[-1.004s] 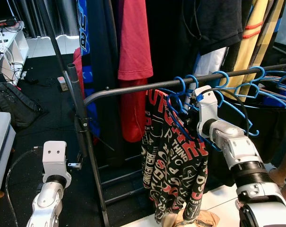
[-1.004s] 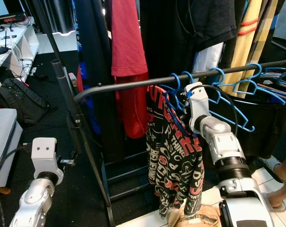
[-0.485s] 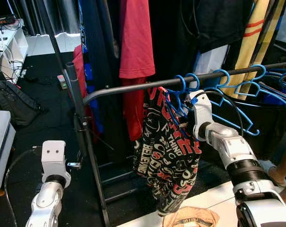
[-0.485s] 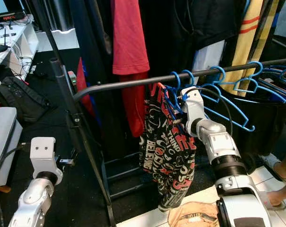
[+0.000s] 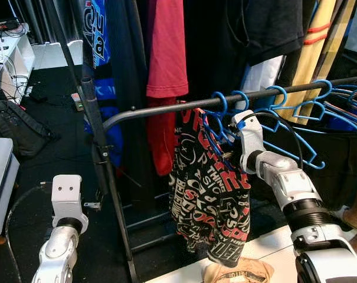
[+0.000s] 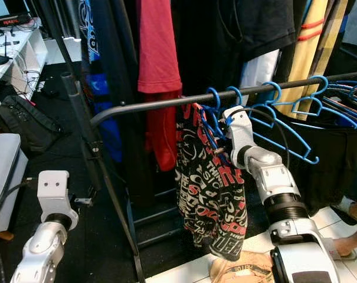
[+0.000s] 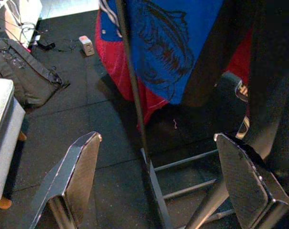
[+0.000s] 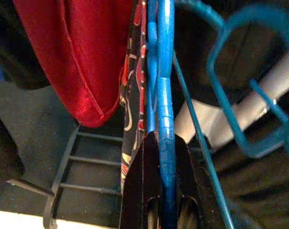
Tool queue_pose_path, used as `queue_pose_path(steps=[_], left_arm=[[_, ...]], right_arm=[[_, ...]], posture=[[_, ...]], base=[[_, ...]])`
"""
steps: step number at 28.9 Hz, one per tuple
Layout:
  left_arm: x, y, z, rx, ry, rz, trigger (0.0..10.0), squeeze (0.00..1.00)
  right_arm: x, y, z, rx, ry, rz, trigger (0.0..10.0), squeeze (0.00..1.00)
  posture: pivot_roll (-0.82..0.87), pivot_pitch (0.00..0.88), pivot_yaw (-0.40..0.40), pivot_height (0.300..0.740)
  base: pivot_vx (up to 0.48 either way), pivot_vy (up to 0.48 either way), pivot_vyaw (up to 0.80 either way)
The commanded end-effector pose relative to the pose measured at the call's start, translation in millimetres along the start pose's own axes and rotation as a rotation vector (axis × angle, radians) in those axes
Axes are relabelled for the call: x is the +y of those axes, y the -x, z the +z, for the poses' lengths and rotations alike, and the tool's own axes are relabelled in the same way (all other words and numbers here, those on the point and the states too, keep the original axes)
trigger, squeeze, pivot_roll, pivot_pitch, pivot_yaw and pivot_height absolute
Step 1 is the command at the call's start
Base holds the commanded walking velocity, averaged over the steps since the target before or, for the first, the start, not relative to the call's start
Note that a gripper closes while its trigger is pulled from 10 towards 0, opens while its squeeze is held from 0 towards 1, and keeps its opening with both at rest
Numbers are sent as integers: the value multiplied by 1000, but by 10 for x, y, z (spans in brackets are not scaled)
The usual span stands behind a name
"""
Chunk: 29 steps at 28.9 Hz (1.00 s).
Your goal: Hang hanger
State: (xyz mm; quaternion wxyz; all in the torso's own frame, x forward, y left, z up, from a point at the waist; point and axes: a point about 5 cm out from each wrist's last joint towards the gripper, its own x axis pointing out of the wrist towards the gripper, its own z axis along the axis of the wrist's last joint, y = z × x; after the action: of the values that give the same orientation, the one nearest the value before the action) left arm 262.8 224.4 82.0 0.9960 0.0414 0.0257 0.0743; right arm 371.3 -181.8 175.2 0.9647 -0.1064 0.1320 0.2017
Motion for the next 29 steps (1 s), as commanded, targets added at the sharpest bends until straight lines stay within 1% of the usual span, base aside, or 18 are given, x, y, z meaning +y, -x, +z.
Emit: queue_pose_path(steps=[1,3,9,10,12,13,15,16,17,19,29], left_arm=[[3,-18,20,2,-2,5,10000,0],[-1,-34,-19,26,7,16,10000,0],[-7,-35,-39,37,7,18,10000,0],[-21,-41,-76,57,-16,17,10000,0],[-21,-41,-76,57,-16,17,10000,0],[-37,-44,-123,80,-38,10,10000,0],[-37,-44,-123,80,-38,10,10000,0],[-44,-43,-162,98,-52,5,10000,0],[-44,-43,-162,98,-52,5,10000,0],[-21,-24,-227,122,-64,4,10000,0],[4,-11,-263,136,-66,12,10000,0]], right_arm=[[-16,55,197,-95,46,12,0,0],[-36,123,287,-129,55,18,0,0],[-32,151,314,-143,57,23,0,0],[5,170,322,-148,57,46,0,0],[5,170,322,-148,57,46,0,0],[66,185,317,-147,58,83,0,0],[66,185,317,-147,58,83,0,0],[120,200,316,-148,59,119,0,0],[120,200,316,-148,59,119,0,0],[173,241,317,-136,66,170,0,0],[189,272,283,-101,77,198,0,0]], posture=[[12,19,-26,740],[8,18,-26,740],[7,16,-26,740],[6,13,-25,740],[6,13,-25,740],[5,11,-22,740],[5,11,-22,740],[5,10,-20,740],[5,10,-20,740],[3,7,-21,740],[4,0,-22,740]], base=[[0,0,0],[0,0,0],[0,0,0],[0,0,0],[0,0,0],[-240,0,0],[-240,0,0],[-259,0,0],[-259,0,0],[-251,0,0],[-246,0,0]])
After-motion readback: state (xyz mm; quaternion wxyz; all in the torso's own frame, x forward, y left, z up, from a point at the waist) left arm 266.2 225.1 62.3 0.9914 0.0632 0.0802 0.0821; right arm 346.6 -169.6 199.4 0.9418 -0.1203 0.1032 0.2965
